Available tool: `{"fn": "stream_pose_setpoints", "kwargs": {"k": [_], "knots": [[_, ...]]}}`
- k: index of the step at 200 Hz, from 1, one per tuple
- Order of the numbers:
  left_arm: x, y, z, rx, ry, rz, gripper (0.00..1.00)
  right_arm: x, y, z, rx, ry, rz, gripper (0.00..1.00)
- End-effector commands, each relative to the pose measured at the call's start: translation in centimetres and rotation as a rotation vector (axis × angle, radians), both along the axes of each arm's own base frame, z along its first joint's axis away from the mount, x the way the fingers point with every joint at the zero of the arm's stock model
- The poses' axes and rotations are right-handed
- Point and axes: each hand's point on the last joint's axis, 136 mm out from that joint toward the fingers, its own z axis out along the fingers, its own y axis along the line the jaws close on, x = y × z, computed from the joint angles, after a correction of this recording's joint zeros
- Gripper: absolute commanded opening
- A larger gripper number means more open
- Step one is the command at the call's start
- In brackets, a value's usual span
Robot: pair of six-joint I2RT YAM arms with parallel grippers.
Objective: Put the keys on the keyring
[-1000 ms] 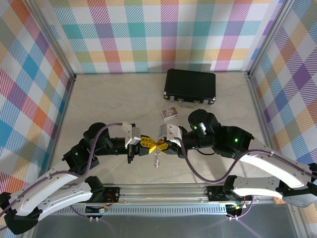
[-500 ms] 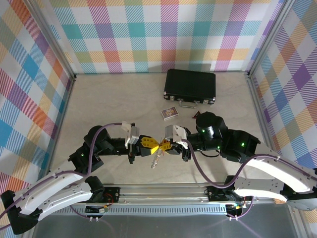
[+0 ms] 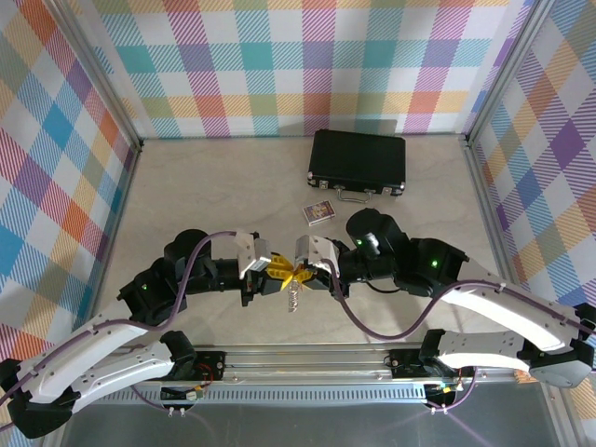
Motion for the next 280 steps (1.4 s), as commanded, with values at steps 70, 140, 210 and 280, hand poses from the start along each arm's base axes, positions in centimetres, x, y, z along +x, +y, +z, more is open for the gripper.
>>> {"fn": "stream_pose_setpoints", "kwargs": {"k": [70,140,210,280], "knots": [[-0.3,0.2,2.0,-0.071,-0.034,0.003,0.0,-0.6,0.4,1.3,0.02,0.002,0.035,0.0],[-1.6,0.0,4.5,-0.271,-0.022,-0.061,0.0,-1.4,-0.2,3.1,0.129,-0.016,0.055,0.14],[-2.2,0.0,5.7,-0.39,-0.002,-0.105,0.0,-1.9,-0.3,3.7,0.162,-0.023,0.078,0.14],[-2.4,0.5,6.8,-0.506,0.018,-0.114,0.0,-2.3,-0.6,4.7,0.209,-0.041,0.088,0.17]]}}
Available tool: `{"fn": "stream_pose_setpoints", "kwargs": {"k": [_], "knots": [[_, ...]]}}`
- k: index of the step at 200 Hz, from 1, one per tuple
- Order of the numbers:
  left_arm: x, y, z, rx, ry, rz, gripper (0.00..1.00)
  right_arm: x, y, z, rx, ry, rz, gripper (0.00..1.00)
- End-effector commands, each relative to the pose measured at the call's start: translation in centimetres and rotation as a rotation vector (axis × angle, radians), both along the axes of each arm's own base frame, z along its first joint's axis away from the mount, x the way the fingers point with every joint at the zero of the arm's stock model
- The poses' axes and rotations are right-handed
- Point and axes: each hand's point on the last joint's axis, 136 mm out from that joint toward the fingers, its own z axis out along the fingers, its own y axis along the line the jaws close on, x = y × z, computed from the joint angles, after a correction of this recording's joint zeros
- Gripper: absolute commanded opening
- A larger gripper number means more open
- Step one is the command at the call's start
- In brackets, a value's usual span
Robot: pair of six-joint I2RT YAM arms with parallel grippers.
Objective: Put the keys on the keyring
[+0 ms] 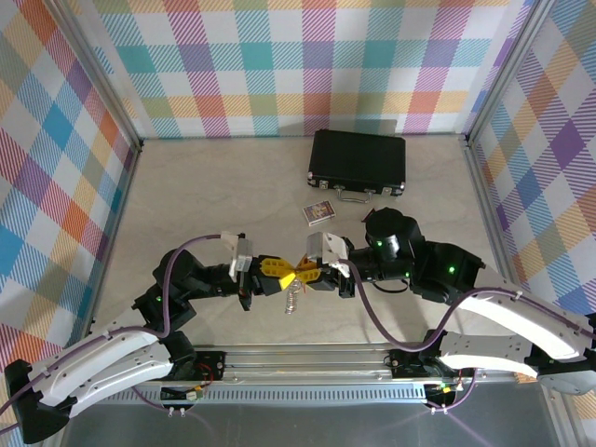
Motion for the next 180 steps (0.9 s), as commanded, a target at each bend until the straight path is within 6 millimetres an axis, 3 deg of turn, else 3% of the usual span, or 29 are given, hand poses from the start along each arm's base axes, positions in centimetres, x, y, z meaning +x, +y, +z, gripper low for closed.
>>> {"fn": "stream_pose_setpoints", "kwargs": {"k": [1,21,50,118,180], "knots": [[-0.71,0.89,3.31,-0.13,-0.05,-0.008,0.0,-1.32,-0.13,0.91,0.049,0.006,0.054,0.17],[-0.76,0.92,3.48,-0.138,-0.051,-0.011,0.0,-1.46,-0.28,1.1,0.063,0.004,0.056,0.23],[-0.79,1.01,3.61,-0.144,-0.048,-0.011,0.0,-1.56,-0.54,1.41,0.083,-0.003,0.052,0.24],[-1.03,0.99,3.45,-0.148,-0.037,-0.029,0.0,-1.29,-0.55,1.23,0.083,-0.004,0.038,0.09],[-1.26,0.88,3.4,-0.156,-0.034,-0.049,0.0,-1.2,-0.04,0.63,0.062,0.012,0.045,0.05]]}}
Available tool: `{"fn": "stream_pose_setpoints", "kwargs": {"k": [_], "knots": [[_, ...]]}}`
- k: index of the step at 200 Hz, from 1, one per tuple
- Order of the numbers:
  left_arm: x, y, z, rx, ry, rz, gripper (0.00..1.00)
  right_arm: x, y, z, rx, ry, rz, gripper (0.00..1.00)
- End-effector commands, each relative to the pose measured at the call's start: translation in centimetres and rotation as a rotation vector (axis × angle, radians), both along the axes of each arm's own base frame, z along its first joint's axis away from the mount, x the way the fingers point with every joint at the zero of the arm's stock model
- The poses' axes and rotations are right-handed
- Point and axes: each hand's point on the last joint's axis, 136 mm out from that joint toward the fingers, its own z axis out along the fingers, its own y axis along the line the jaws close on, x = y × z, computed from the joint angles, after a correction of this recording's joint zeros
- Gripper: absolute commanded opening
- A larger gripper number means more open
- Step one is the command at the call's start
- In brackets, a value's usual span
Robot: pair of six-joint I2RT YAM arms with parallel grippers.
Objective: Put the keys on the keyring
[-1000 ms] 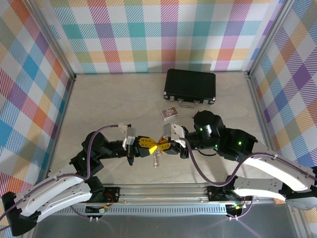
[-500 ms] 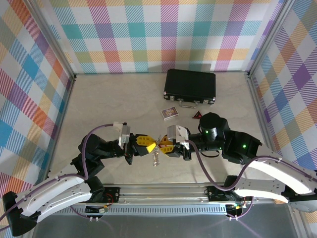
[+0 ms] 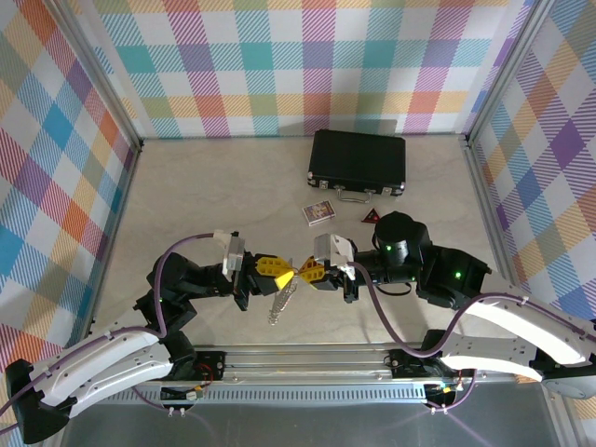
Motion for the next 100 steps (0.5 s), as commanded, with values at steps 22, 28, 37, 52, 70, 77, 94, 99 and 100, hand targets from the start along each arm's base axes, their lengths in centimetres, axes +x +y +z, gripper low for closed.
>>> {"fn": "stream_pose_setpoints", "kwargs": {"k": [22,28,37,52,70,77,94,99,100], "knots": [[-0.42,0.46,1.67,-0.071,-0.04,-0.005,0.0,-0.65,0.63,-0.08,0.005,0.012,0.044,0.04],[-0.45,0.43,1.67,-0.071,-0.039,-0.007,0.0,-0.67,0.64,-0.07,0.006,0.012,0.045,0.03],[-0.43,0.42,1.68,-0.072,-0.039,-0.007,0.0,-0.67,0.67,-0.09,0.005,0.013,0.046,0.03],[-0.47,0.42,1.72,-0.079,-0.038,-0.012,0.0,-0.7,0.73,-0.11,0.006,0.013,0.049,0.03],[-0.54,0.32,1.71,-0.084,-0.033,-0.022,0.0,-0.75,0.85,-0.26,0.002,0.017,0.054,0.02],[-0.52,0.34,1.81,-0.087,-0.034,-0.022,0.0,-0.69,0.83,-0.21,0.004,0.016,0.051,0.02],[-0.51,0.31,1.75,-0.086,-0.032,-0.023,0.0,-0.78,0.76,-0.02,0.01,0.014,0.053,0.02],[-0.53,0.34,1.77,-0.087,-0.032,-0.023,0.0,-0.75,0.75,0.03,0.012,0.013,0.053,0.02],[-0.53,0.34,1.77,-0.087,-0.033,-0.023,0.0,-0.76,0.73,0.06,0.013,0.013,0.052,0.03]]}}
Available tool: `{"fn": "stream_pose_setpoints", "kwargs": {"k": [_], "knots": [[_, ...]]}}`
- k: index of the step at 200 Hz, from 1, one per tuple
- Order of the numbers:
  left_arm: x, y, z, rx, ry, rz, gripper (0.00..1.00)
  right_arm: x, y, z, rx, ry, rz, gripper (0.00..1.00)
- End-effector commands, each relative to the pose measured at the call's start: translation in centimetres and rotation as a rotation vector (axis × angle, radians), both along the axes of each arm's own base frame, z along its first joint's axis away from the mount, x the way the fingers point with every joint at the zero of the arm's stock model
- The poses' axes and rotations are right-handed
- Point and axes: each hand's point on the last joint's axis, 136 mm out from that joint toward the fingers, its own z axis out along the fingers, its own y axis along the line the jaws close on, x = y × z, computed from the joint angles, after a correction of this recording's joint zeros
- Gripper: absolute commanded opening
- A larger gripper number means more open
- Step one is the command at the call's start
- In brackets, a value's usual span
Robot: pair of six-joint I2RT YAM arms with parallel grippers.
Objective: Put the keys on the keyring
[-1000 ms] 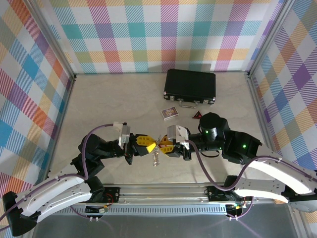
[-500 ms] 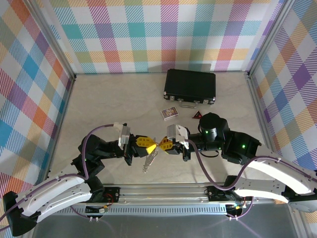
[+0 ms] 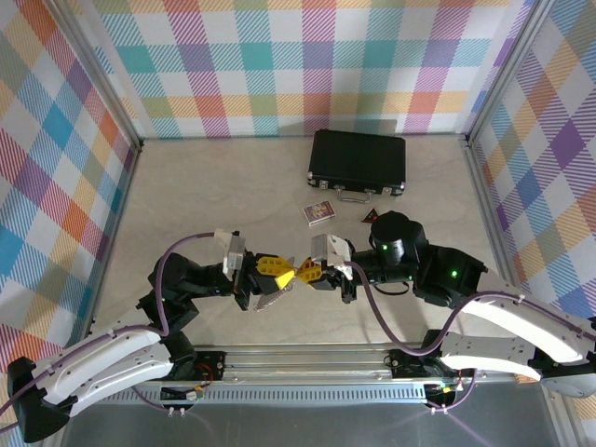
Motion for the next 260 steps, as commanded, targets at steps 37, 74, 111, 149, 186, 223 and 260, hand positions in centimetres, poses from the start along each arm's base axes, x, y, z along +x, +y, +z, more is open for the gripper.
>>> {"fn": "stream_pose_setpoints", "kwargs": {"k": [37,74,111,149,186,223,260], "knots": [[-0.7,0.5,1.8,-0.077,-0.04,-0.024,0.0,-0.9,0.3,0.5,0.027,0.006,0.047,0.04],[-1.2,0.3,2.2,-0.092,-0.035,-0.069,0.0,-1.1,0.4,0.4,0.031,0.007,0.059,0.04],[-1.1,0.2,2.2,-0.095,-0.034,-0.071,0.0,-1.3,0.2,0.7,0.05,-0.003,0.069,0.05],[-1.0,0.3,2.2,-0.099,-0.033,-0.06,0.0,-1.3,0.1,0.8,0.053,-0.008,0.064,0.07],[-0.8,0.4,2.1,-0.095,-0.035,-0.034,0.0,-1.3,-0.1,1.2,0.075,-0.017,0.057,0.2],[-0.4,0.4,1.6,-0.066,-0.04,-0.007,0.0,-1.4,-0.6,1.9,0.108,-0.031,0.049,0.25],[-0.4,0.4,1.5,-0.05,-0.046,-0.003,0.0,-1.0,-0.6,2.3,0.125,-0.041,0.031,0.25]]}}
